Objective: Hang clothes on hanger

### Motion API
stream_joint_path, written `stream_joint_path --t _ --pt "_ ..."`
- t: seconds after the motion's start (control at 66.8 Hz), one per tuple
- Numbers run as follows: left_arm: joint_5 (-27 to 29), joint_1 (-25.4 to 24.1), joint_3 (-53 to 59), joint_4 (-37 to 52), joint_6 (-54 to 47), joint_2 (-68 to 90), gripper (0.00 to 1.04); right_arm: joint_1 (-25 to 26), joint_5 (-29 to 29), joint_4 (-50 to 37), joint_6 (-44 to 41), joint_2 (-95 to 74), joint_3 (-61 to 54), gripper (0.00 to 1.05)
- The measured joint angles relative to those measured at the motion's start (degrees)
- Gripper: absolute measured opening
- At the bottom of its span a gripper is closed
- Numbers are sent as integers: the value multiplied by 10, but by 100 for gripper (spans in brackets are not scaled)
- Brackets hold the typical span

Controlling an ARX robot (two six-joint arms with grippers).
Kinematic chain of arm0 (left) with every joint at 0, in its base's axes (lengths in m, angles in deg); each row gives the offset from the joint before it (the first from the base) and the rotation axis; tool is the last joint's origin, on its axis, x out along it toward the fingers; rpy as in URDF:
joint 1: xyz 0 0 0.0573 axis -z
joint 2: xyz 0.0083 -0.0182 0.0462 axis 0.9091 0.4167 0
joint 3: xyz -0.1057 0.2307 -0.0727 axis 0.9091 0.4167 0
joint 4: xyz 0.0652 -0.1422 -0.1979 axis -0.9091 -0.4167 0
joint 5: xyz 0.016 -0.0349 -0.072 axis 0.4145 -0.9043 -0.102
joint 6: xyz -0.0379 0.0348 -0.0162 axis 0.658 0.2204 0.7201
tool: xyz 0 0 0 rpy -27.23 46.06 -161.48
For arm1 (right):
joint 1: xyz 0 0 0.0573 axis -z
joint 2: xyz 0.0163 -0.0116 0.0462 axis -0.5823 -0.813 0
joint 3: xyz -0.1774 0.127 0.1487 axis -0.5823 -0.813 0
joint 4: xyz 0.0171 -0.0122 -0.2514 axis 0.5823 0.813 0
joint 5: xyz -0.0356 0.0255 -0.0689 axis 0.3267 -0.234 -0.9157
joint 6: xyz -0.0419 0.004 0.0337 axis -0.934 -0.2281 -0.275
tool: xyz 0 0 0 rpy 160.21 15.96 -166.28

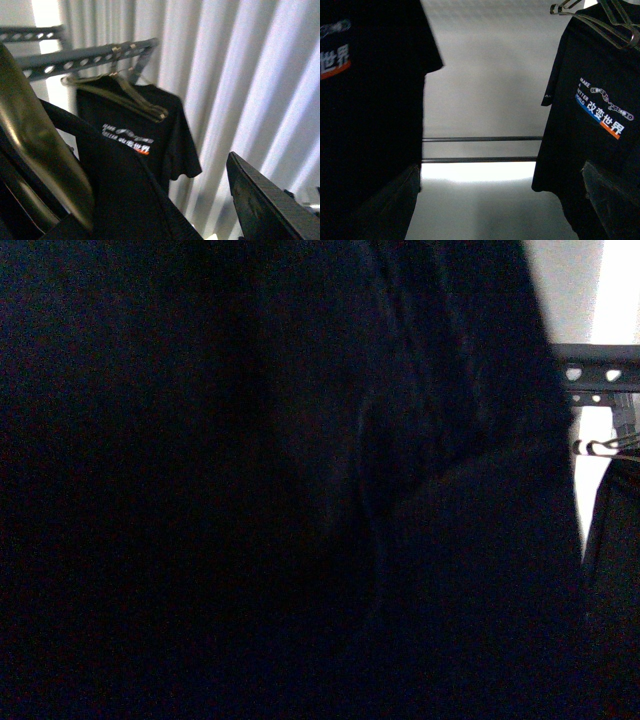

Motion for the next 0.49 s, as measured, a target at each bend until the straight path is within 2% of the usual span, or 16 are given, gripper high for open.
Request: stream_joint_path --t 0.12,0.315,0.404,0.494 --pt "-84 -11 -43 44 -13 41 55 0 0 0 0 0 0 97" --pt "-93 -30 -95 154 -37 132 55 0 0 0 0 0 0 97" --pt "-113 -47 -125 105 -88 172 55 0 0 0 0 0 0 97" --pt "-174 -73 -155 -32 -195 206 55 0 0 0 0 0 0 97"
